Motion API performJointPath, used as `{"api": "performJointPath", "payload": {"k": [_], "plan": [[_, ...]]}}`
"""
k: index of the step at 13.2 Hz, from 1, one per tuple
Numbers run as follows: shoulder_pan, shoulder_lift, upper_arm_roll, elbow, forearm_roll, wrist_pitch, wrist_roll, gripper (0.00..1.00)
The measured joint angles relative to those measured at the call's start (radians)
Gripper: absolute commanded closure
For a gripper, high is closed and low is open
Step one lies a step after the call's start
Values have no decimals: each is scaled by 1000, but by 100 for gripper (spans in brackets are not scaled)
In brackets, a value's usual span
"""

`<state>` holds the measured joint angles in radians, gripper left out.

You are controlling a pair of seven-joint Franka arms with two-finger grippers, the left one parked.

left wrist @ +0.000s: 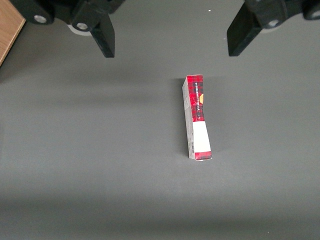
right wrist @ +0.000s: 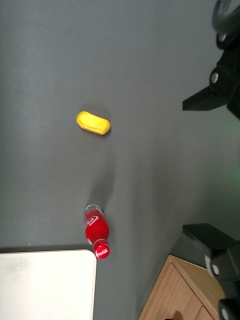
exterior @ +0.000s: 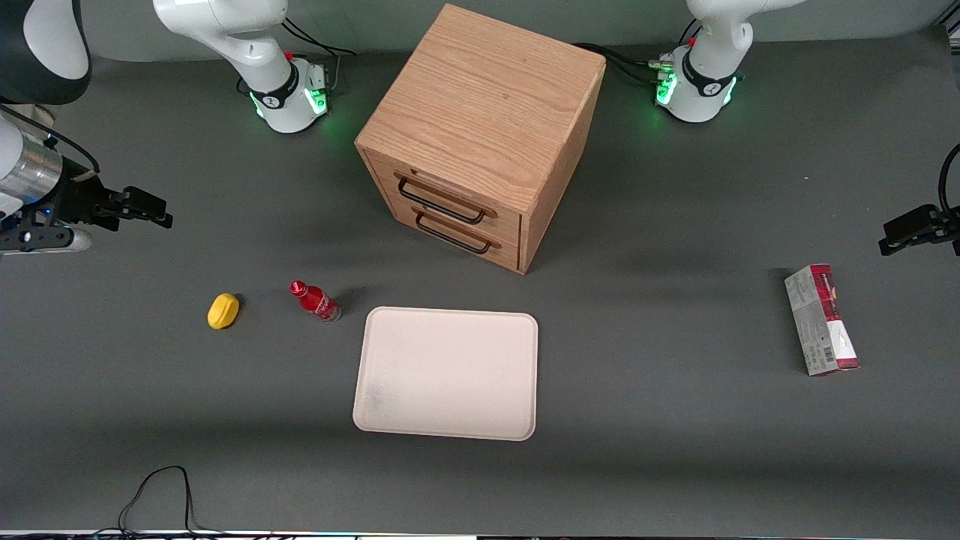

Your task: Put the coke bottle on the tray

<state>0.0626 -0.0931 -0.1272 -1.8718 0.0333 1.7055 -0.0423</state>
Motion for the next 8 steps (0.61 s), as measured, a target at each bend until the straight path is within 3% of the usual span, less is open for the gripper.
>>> {"api": "performJointPath", "payload": {"k": [8], "plan": [[-14,11,3,54,0,-100,0,0]]}}
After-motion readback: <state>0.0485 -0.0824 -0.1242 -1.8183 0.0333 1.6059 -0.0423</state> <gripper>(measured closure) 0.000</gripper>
